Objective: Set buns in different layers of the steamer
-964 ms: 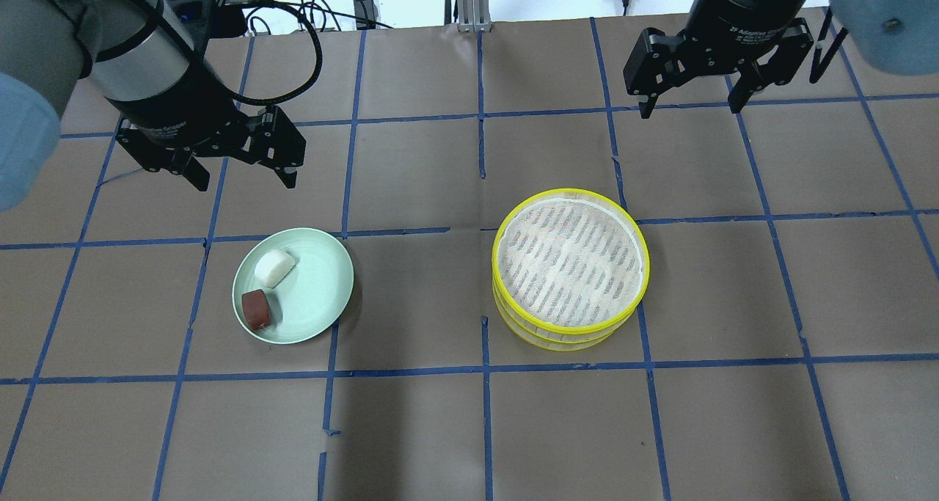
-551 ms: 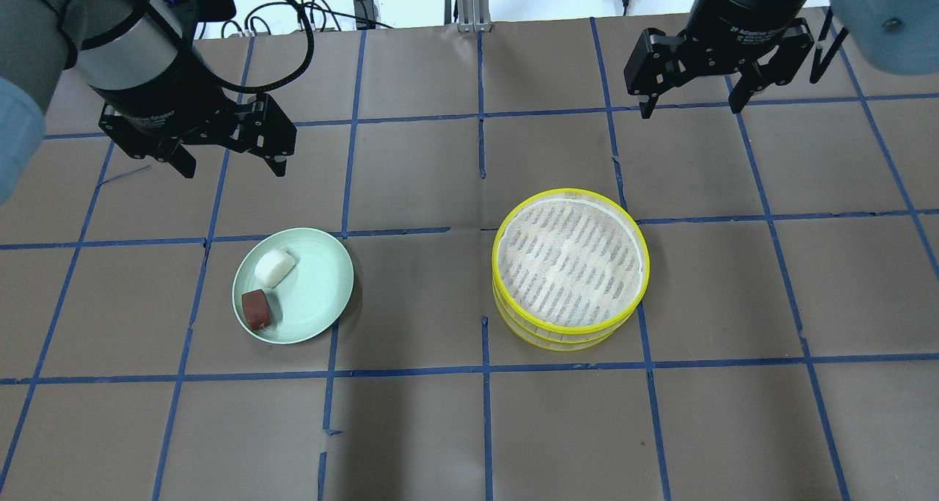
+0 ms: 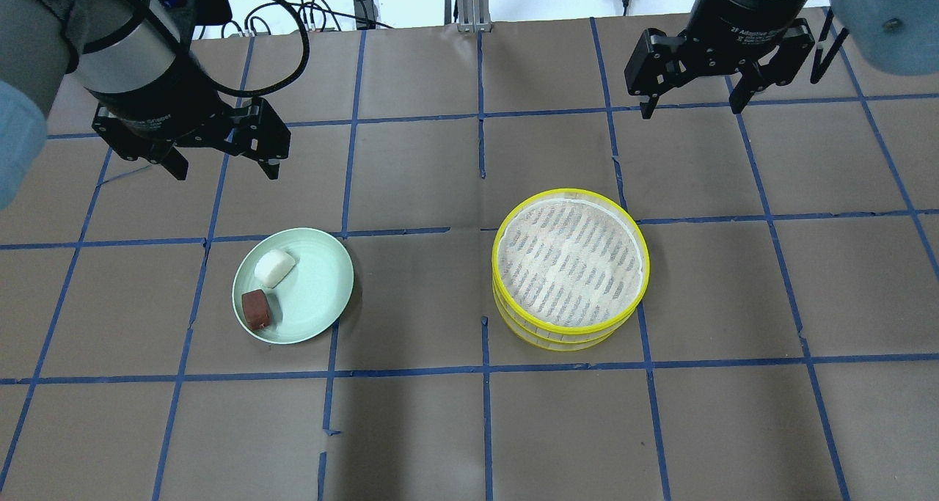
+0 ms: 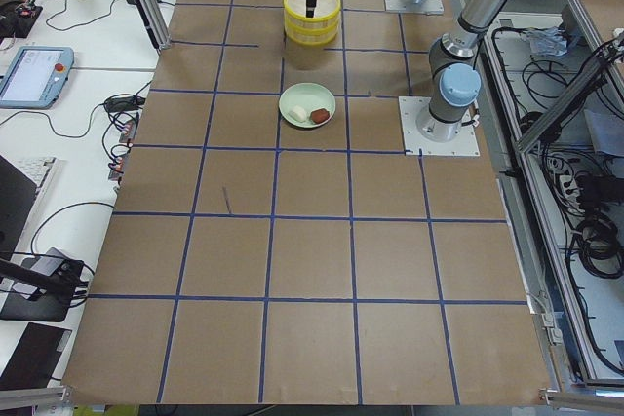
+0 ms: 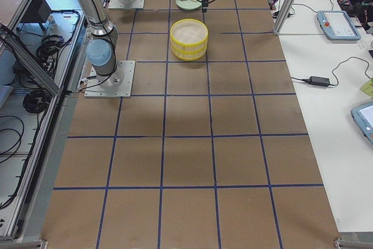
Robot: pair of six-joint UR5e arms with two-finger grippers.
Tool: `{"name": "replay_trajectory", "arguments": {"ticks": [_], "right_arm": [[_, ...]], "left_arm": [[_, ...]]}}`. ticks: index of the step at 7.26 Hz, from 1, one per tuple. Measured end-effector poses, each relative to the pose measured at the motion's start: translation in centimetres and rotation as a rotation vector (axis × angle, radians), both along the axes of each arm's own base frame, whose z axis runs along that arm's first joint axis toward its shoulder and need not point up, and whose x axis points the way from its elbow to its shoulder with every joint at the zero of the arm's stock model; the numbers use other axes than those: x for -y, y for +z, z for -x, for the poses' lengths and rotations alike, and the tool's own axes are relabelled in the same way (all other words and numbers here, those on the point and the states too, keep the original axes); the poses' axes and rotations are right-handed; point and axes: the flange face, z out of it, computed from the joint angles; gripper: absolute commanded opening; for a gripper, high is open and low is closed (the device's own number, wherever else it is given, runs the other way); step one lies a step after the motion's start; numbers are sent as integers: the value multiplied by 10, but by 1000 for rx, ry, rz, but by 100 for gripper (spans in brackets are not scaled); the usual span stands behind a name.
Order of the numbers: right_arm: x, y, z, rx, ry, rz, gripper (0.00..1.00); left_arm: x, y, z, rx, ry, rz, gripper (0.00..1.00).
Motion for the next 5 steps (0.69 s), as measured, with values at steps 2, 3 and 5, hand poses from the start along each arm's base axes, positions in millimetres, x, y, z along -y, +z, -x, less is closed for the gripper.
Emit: {"name": "replay_trajectory", "arguments": {"ticks": [2, 3, 5], "right_arm": [[0, 0, 0, 1, 0, 2, 100], [0, 1, -1, 1, 1, 3, 100], [0, 1, -1, 2, 1, 5, 100]], "left_arm": [[1, -5, 0, 2, 0, -10, 100], [1, -7, 0, 2, -2, -14, 100], [6, -13, -2, 2, -4, -27, 100]]}}
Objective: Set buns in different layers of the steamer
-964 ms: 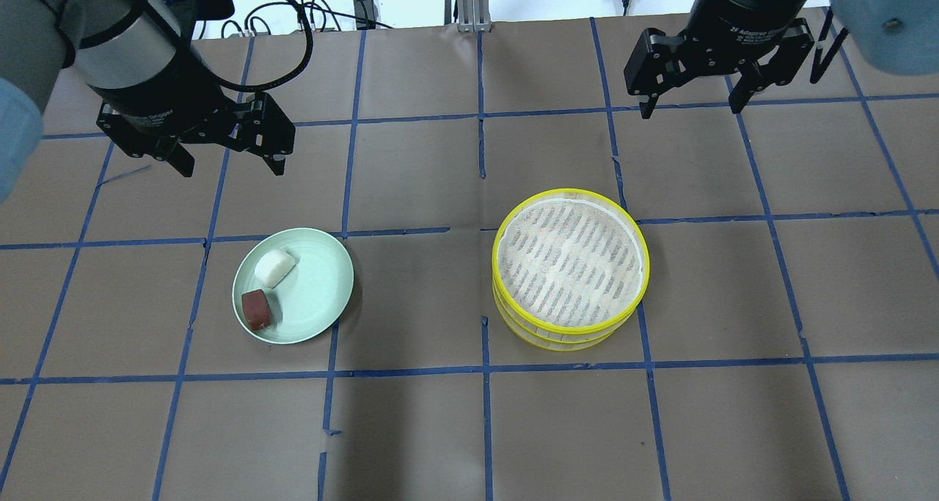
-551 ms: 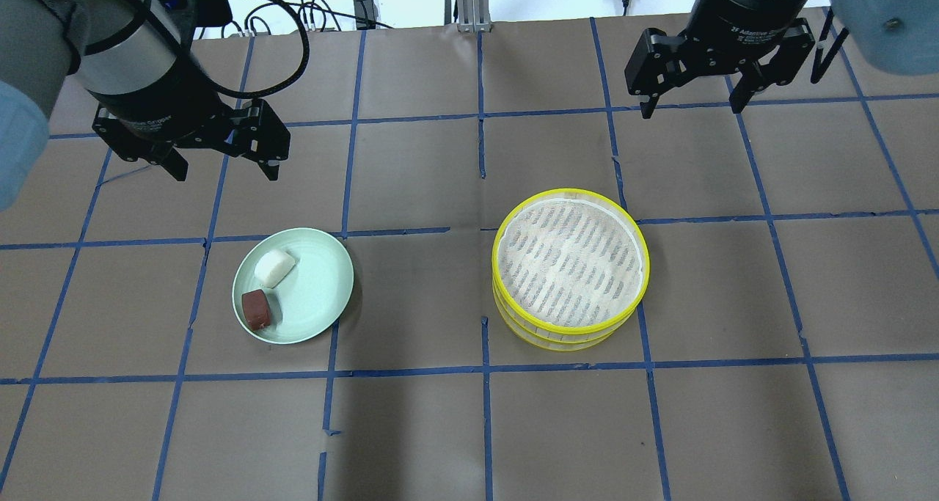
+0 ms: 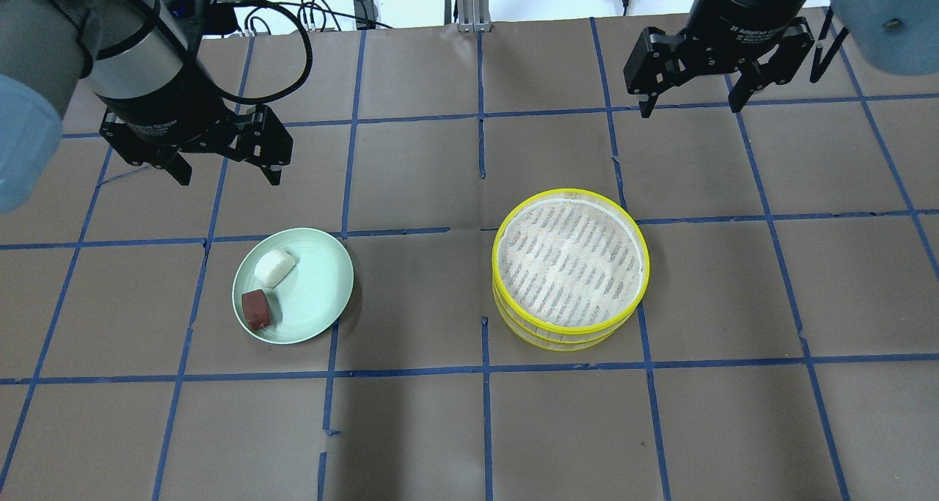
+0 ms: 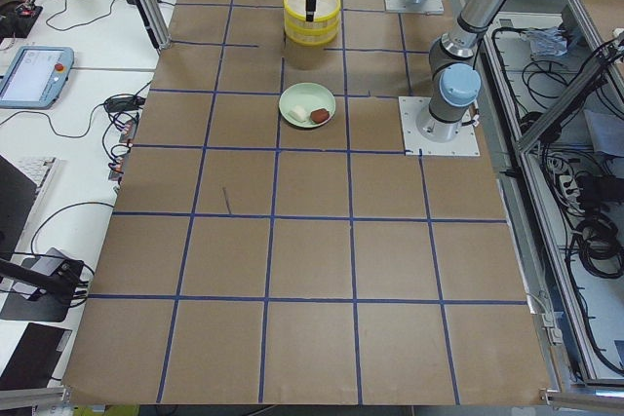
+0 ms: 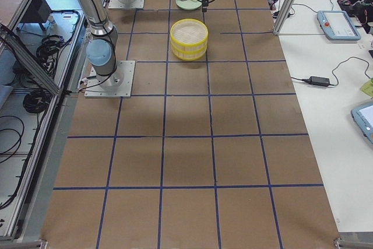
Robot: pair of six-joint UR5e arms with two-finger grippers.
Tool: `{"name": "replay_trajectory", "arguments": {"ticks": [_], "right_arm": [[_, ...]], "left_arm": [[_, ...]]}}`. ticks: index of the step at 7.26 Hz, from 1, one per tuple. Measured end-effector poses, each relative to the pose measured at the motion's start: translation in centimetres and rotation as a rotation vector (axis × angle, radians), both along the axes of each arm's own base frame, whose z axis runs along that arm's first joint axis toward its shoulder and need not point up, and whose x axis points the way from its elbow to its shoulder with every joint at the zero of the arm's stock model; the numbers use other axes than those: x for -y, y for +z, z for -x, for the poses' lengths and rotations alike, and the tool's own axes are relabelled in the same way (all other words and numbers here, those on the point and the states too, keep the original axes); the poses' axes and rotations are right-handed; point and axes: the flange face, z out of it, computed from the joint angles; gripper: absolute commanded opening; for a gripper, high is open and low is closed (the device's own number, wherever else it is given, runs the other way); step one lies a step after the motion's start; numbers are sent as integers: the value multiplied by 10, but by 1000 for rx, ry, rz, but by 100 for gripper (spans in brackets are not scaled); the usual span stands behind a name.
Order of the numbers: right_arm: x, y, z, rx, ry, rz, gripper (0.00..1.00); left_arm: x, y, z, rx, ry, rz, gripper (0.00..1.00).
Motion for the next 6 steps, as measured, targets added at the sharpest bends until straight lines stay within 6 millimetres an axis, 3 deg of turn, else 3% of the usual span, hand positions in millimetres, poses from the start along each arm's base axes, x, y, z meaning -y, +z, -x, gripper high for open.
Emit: {"name": "replay_trajectory", "arguments": {"ticks": [6], "right_arm": [[0, 0, 1, 1, -2, 0, 100]], "left_arm": [[8, -6, -3, 1, 1, -13, 100]]}}
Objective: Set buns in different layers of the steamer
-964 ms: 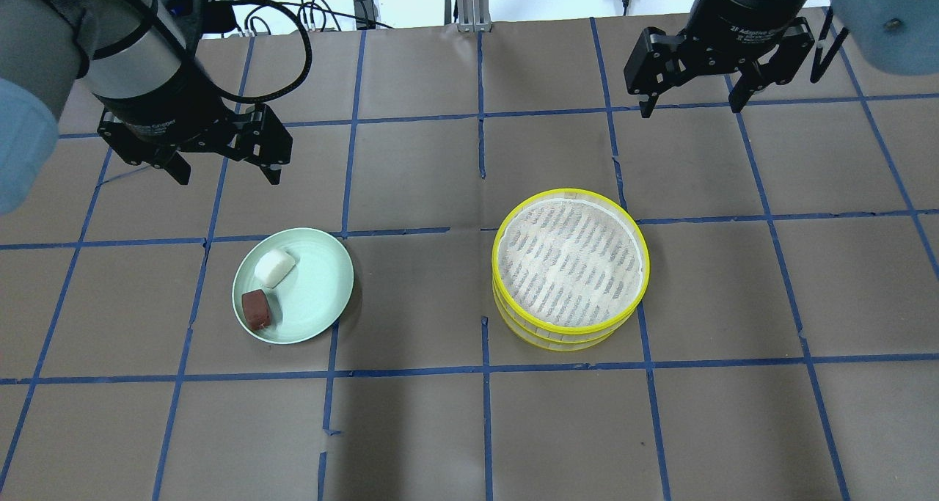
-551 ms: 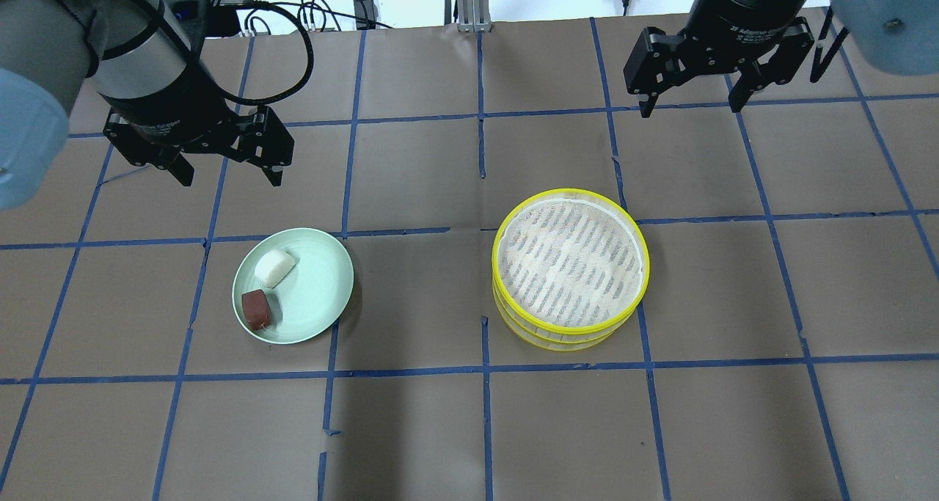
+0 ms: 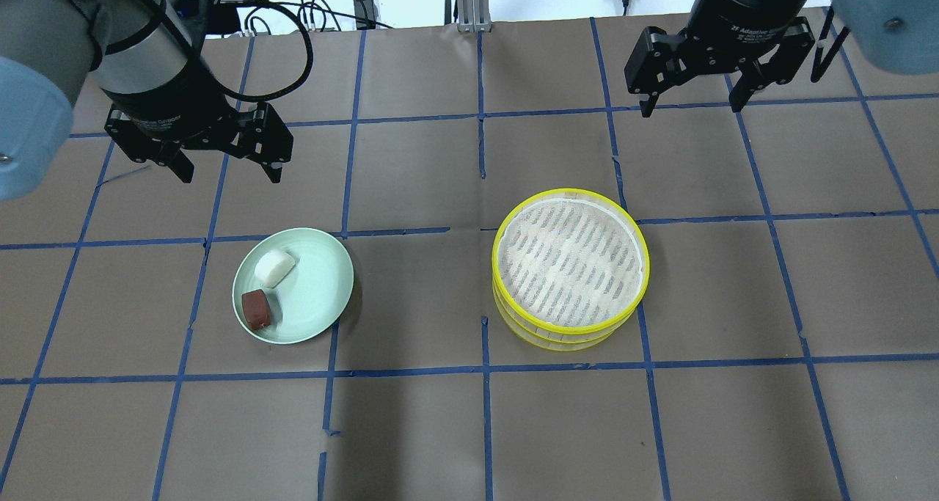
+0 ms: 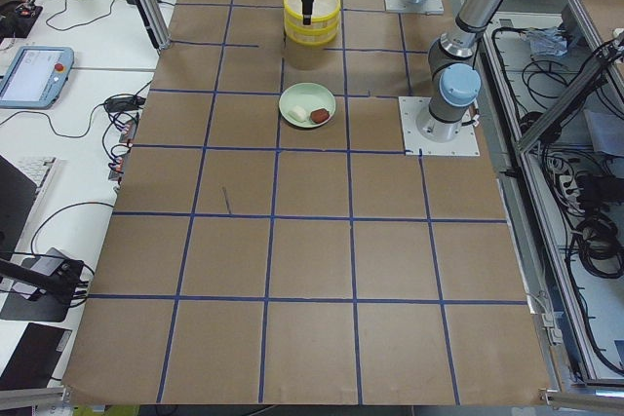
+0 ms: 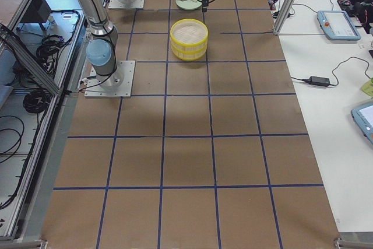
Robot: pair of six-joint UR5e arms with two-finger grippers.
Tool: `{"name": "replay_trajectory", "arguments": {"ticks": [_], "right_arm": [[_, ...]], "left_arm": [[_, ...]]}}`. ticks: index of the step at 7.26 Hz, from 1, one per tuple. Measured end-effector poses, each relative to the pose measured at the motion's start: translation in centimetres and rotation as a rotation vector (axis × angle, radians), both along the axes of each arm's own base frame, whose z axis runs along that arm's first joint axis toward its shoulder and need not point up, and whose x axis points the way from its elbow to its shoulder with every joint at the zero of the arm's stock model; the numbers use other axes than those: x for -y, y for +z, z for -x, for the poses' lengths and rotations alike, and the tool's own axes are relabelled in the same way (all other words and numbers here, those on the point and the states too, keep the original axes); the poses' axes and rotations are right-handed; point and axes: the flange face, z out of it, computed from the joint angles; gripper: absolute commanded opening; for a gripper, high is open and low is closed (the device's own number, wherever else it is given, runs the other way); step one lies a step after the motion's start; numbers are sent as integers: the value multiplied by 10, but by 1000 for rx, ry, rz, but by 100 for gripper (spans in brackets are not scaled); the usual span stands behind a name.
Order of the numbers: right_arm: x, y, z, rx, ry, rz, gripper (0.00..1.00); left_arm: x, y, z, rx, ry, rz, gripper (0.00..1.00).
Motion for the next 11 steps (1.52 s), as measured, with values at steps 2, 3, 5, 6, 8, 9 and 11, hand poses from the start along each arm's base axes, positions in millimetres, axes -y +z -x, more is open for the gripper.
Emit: {"name": "replay_trajectory", "arguments": {"ticks": [2, 3, 5, 6, 8, 9, 11], "right_arm": [[0, 0, 0, 0, 0, 0, 100], [0, 0, 0, 0, 0, 1, 100], [0, 1, 0, 0, 0, 2, 100], [0, 1, 0, 0, 1, 2, 100], [1, 0, 1, -1, -1, 0, 100], [1, 0, 2, -1, -1, -1, 100], [1, 0, 2, -1, -2, -2, 100]], "left_arm": [[0, -2, -1, -2, 1, -3, 100], [1, -3, -1, -3, 2, -3, 100], [0, -3, -1, -3, 1, -5, 100], [-2, -2, 0, -2, -2, -8, 100], [-2, -1, 0, 2, -9, -1, 100], [-1, 0, 1, 1, -19, 5, 100], [-3, 7, 4, 2, -35, 20, 100]]}}
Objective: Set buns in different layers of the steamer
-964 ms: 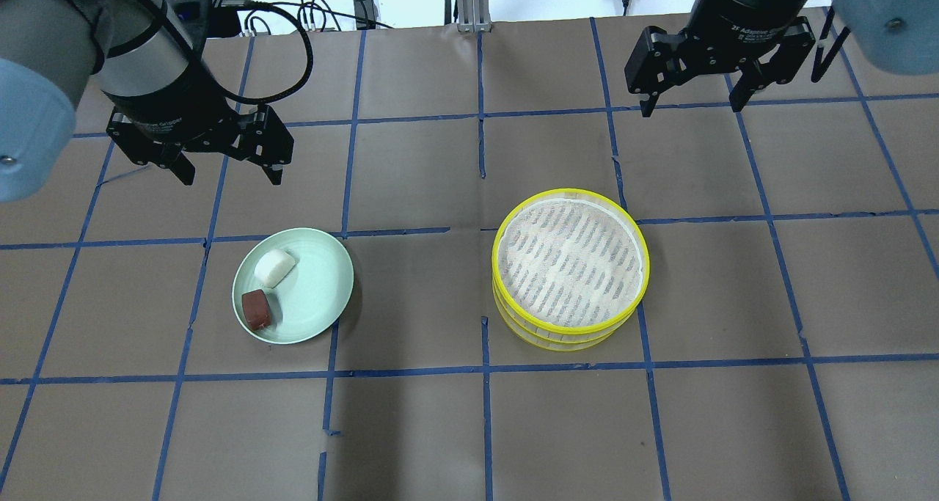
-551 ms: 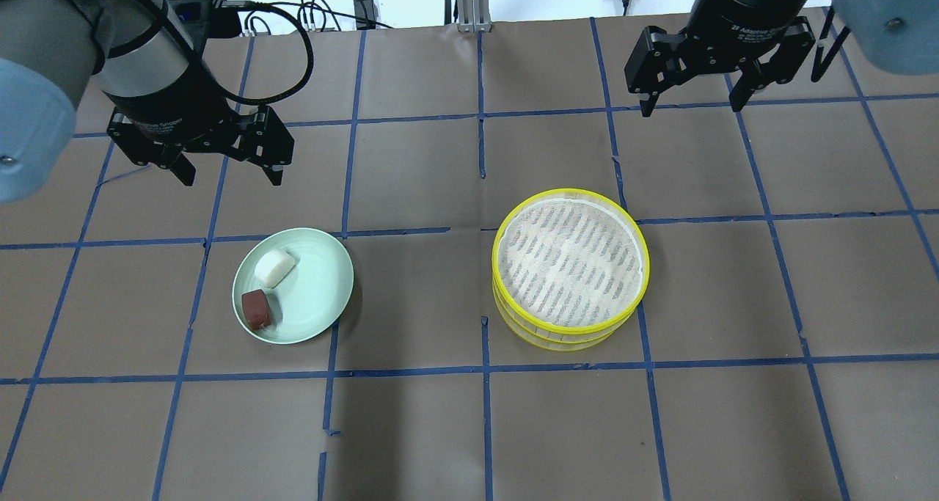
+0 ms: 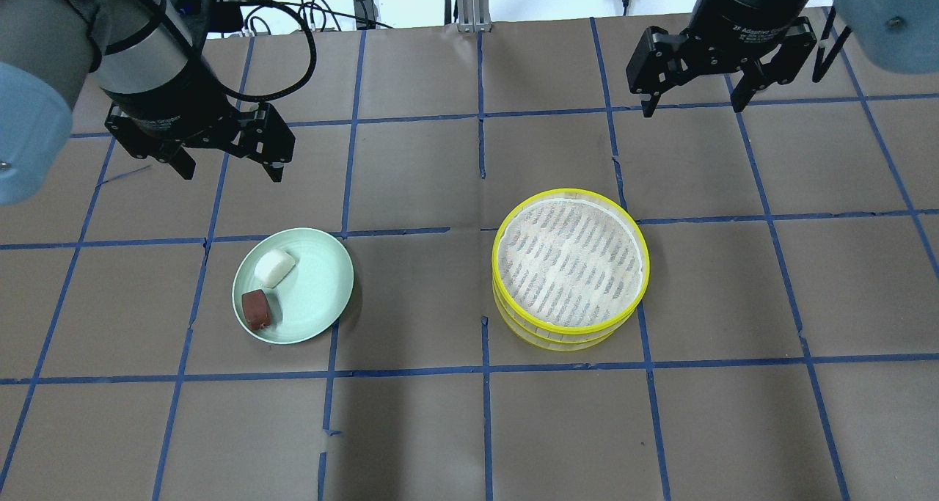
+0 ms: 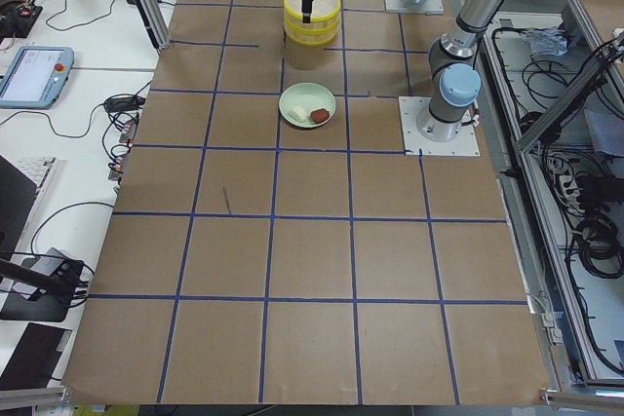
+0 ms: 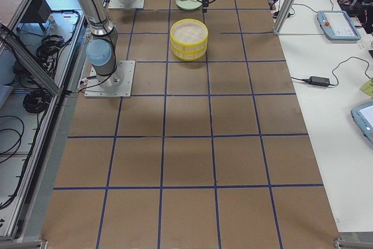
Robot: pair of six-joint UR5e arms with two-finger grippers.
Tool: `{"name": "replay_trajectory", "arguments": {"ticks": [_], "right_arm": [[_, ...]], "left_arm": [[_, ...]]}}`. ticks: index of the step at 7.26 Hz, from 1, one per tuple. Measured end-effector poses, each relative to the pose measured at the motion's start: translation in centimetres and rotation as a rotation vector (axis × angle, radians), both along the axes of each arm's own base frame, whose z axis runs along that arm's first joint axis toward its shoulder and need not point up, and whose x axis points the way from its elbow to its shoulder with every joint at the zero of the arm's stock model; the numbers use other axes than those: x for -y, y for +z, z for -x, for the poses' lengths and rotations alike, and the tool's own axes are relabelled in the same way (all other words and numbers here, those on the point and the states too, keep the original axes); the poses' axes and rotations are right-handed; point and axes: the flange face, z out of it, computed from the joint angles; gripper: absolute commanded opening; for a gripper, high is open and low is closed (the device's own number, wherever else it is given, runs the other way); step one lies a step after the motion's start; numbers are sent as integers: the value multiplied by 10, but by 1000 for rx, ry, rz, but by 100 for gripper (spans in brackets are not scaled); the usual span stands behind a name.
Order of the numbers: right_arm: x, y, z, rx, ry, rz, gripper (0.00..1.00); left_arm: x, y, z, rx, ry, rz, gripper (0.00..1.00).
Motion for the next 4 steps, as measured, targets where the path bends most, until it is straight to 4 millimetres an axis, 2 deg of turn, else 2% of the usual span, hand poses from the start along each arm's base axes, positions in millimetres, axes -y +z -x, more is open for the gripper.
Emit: {"name": "replay_trajectory", "arguments": {"ticks": [4], "right_arm": [[0, 0, 0, -1, 0, 0, 100]], "left_arm": [[-2, 4, 0, 6, 9, 6, 100]]}}
